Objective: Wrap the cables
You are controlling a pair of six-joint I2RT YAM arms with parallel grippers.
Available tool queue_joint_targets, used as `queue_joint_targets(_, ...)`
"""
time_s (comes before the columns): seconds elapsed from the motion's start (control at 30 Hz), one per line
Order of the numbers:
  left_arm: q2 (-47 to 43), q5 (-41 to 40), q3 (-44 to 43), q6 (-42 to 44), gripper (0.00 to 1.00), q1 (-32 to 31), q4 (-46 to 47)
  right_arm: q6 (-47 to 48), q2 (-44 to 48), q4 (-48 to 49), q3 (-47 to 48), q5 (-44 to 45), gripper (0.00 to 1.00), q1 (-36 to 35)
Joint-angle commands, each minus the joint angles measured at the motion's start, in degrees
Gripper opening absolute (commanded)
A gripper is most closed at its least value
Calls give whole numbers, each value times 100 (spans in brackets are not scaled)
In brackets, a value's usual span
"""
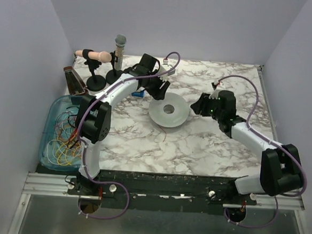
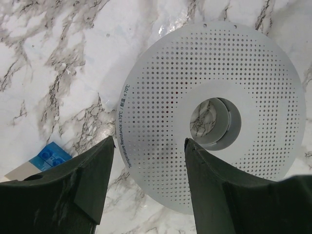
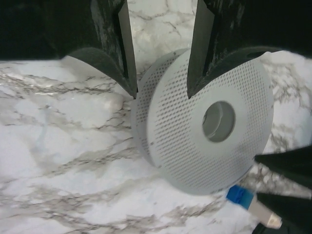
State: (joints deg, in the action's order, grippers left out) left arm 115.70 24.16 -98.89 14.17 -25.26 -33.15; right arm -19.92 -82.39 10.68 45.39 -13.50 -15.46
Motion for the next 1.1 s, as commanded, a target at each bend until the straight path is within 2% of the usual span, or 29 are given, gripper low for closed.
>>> queue_joint_targets(0.0,-249,124,-130,94,68,20,-280,787,582,205,-661,568,55,-764)
queue_joint_targets(0.07,-346,37,-60,112,68,64,-403,824,881,513,-882,288,60,-818)
queue_joint_targets(0.1,-416,-25,-17,94,68,82,-447,910,935,375,-821,269,63,-800)
queue_joint_targets(0.2,-741,-87,316,15,68,135,-491,1558,691,-765,300,-168,65,-800)
queue_joint_targets(0.3,-1215,-96,817,-20,67,144,-412,2307,6,-2188,1671,-733,65,-800)
queue_joint_targets(0.37,-1531,-105,1151,6,67,144,-360,2781,-469,-2700,2279,-821,65,-800)
queue_joint_targets(0.5,-1893,-219,1679,7,67,161,-421,3450,-1373,-3500,3421,-252,69,-800)
queue_joint_targets(0.6,-1920,-184,2057,-282,68,319,-281,3557,-2156,-4116,4396,-91,72,-748)
queue_joint_targets(0.7,-1989,18,2487,-687,67,513,166,3216,-2842,-4503,5206,-968,73,-476)
queue_joint_targets(0.8,-2130,44,2839,-697,66,495,440,2837,-3256,-4469,5629,-1514,73,-177)
queue_joint_targets(0.93,-2131,167,3051,-556,65,373,441,2739,-3625,-4241,5666,-2138,72,-71)
queue_joint_targets(1.07,-1920,89,3165,-486,63,302,476,2731,-3767,-4118,5350,-2166,68,-45)
